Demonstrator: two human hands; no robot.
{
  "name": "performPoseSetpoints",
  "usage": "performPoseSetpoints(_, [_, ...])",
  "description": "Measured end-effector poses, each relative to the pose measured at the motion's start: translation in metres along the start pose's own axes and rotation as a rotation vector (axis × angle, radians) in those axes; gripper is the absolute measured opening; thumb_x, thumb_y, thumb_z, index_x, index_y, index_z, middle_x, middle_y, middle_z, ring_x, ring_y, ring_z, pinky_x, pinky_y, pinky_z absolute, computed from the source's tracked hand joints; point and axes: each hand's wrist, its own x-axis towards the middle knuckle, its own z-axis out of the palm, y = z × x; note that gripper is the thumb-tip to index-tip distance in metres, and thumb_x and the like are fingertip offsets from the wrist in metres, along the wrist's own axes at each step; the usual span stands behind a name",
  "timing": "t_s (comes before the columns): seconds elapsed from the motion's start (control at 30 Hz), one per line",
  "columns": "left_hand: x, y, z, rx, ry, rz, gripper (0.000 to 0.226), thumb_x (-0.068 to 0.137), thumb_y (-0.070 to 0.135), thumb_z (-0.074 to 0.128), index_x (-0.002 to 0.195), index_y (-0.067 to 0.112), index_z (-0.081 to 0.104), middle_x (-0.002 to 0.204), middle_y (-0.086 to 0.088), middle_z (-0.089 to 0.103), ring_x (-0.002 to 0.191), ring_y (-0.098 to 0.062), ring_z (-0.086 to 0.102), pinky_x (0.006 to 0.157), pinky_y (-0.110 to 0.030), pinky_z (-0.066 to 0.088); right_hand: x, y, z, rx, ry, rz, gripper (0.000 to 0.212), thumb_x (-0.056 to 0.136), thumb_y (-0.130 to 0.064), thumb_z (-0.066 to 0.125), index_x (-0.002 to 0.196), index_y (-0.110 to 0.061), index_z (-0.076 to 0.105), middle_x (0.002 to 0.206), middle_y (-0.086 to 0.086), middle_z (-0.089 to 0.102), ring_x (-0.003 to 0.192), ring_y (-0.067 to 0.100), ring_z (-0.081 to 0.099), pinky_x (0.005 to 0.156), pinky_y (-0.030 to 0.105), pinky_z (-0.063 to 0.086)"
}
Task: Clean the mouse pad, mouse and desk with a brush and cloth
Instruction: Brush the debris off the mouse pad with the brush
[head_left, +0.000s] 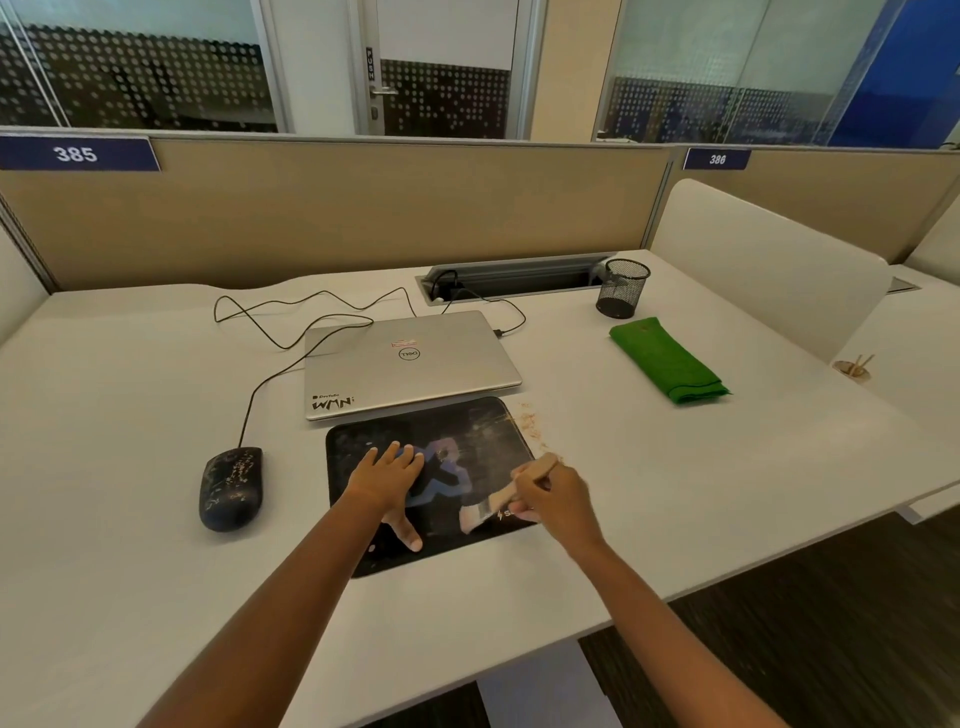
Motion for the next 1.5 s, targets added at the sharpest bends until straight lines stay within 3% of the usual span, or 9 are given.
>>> performPoseSetpoints(0.27, [0.001,0.002,-0.002,0.017,-0.012,-0.001,0.117,0.073,0.05,0.073,0.15,0.01,-0.006,0.16,-0.009,-0.008,0.147,-0.028,-0.011,0.118,-0.044,-0.006,0.016,0.008,-0.067,-0.153,0.245,-0.08,0.015,0.088,-0.002,0.054,0.097,0.005,0.065,0.085,0.02,0.069,0.065,0.024,0.063,0.055,0.015,0.054])
performPoseSetpoints(0.43, [0.0,0.003,-0.002,0.011,-0.021,-0.004,0.117,0.073,0.049,0.073,0.15,0.009,-0.007,0.159,-0.009,-0.008,0.147,-0.028,-0.011,0.118,-0.044,-0.005,0.016,-0.004,-0.059,-0.143,0.282,-0.144,0.016,0.089,-0.002,0.054,0.099,0.005,0.064,0.089,0.022,0.069,0.078,0.034,0.068,0.077,0.044,0.057])
performPoseSetpoints(0.6, [0.0,0.004,-0.004,0.011,-0.024,-0.005,0.117,0.073,0.048,0.073,0.15,0.01,-0.007,0.16,-0.008,-0.007,0.147,-0.027,-0.01,0.119,-0.044,-0.005,0.009,-0.014,-0.014,-0.048,0.104,-0.178,0.012,0.089,-0.007,0.056,0.094,0.001,0.064,0.076,0.009,0.067,0.057,0.004,0.065,0.057,0.01,0.052])
performPoseSetpoints(0.77, [-0.002,0.005,-0.004,0.013,-0.014,-0.003,0.115,0.074,0.048,0.072,0.15,0.01,-0.006,0.16,-0.008,-0.007,0.147,-0.028,-0.01,0.119,-0.044,-0.005,0.013,-0.012,0.008,-0.052,-0.015,-0.177,0.016,0.091,-0.013,0.054,0.1,-0.002,0.063,0.089,0.008,0.066,0.072,0.015,0.065,0.057,0.004,0.05])
performPoseSetpoints(0.87, [-0.003,0.003,-0.003,0.012,-0.005,0.002,0.116,0.074,0.049,0.072,0.15,0.01,-0.006,0.16,-0.008,-0.007,0.147,-0.028,-0.011,0.119,-0.044,-0.005,0.021,-0.01,-0.008,-0.067,0.031,-0.172,0.008,0.09,-0.006,0.054,0.091,-0.006,0.062,0.084,0.01,0.066,0.062,0.007,0.066,0.057,0.009,0.052])
performPoseSetpoints(1.0, [-0.003,0.003,-0.003,-0.003,-0.006,0.004,0.116,0.074,0.048,0.072,0.15,0.01,-0.007,0.16,-0.008,-0.008,0.147,-0.028,-0.011,0.118,-0.044,-0.005,0.033,-0.007,-0.038,-0.198,0.215,-0.201,0.011,0.088,0.001,0.051,0.086,0.001,0.062,0.086,0.016,0.067,0.078,0.032,0.067,0.073,0.042,0.053])
performPoseSetpoints(1.13, [-0.002,0.002,-0.002,-0.002,-0.005,0.004,0.116,0.074,0.049,0.072,0.15,0.009,-0.007,0.16,-0.008,-0.008,0.146,-0.028,-0.012,0.118,-0.044,-0.006,0.033,-0.013,-0.037,-0.226,0.273,-0.256,0.014,0.089,-0.001,0.05,0.081,-0.004,0.06,0.093,0.016,0.069,0.077,0.031,0.066,0.068,0.035,0.05])
performPoseSetpoints(1.3, [-0.002,0.001,-0.001,0.005,-0.01,0.002,0.117,0.074,0.05,0.071,0.15,0.009,-0.007,0.16,-0.007,-0.008,0.146,-0.028,-0.013,0.118,-0.045,-0.007,0.028,-0.026,0.004,0.102,0.062,-0.13,0.013,0.091,-0.007,0.053,0.098,-0.003,0.063,0.084,0.009,0.066,0.06,0.002,0.063,0.059,0.01,0.054])
performPoseSetpoints(1.5, [-0.001,0.002,-0.002,0.016,-0.023,-0.004,0.117,0.075,0.05,0.071,0.15,0.009,-0.009,0.159,-0.007,-0.011,0.146,-0.028,-0.014,0.118,-0.045,-0.007,0.036,-0.017,0.016,0.061,-0.048,-0.034,0.02,0.091,-0.012,0.054,0.106,0.0,0.061,0.1,0.019,0.068,0.072,0.017,0.065,0.064,0.015,0.054])
